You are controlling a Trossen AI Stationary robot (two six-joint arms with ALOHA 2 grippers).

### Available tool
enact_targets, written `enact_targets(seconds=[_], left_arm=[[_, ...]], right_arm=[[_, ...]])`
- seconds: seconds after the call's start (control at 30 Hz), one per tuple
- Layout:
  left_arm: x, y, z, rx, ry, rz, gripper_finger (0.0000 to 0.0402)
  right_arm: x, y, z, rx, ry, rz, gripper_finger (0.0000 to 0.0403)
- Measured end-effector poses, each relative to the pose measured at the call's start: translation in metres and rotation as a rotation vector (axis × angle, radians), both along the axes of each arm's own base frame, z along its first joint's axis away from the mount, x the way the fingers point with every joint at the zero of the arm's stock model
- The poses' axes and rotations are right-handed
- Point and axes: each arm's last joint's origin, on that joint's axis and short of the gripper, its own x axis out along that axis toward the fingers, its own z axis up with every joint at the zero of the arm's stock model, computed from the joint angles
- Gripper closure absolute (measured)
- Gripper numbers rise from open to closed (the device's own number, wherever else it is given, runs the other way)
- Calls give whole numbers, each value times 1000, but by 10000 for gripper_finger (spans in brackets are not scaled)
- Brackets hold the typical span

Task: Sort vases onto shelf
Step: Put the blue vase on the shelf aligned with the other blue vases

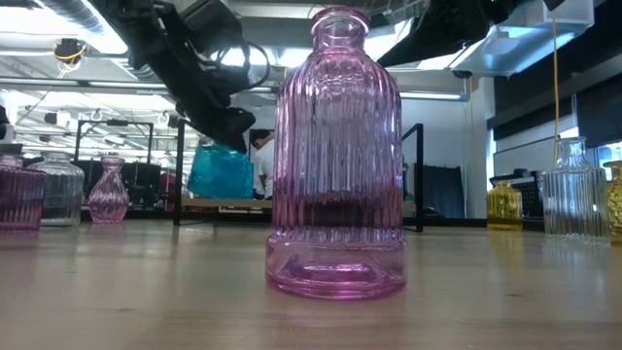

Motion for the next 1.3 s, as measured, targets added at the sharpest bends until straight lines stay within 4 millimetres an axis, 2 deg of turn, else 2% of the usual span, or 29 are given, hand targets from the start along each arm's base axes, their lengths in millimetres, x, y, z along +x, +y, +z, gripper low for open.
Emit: enact_targets(seconds=[0.33, 0.63, 0.87, 1.1, 1.3], left_arm=[[-2, 10, 2, 25, 2, 39, 219], [-4, 16, 2, -2, -14, 30, 219], [1, 16, 7, 43, -34, -4, 219], [-1, 4, 22, 58, -67, -67, 219], [-12, -24, 38, -52, -76, -316, 219]], right_arm=[[0, 0, 0, 0, 0, 0, 256], [0, 0, 0, 0, 1, 0, 256], [0, 0, 0, 0, -6, 0, 256], [1, 0, 0, 0, -7, 0, 256], [1, 0, 0, 0, -6, 0, 256]])
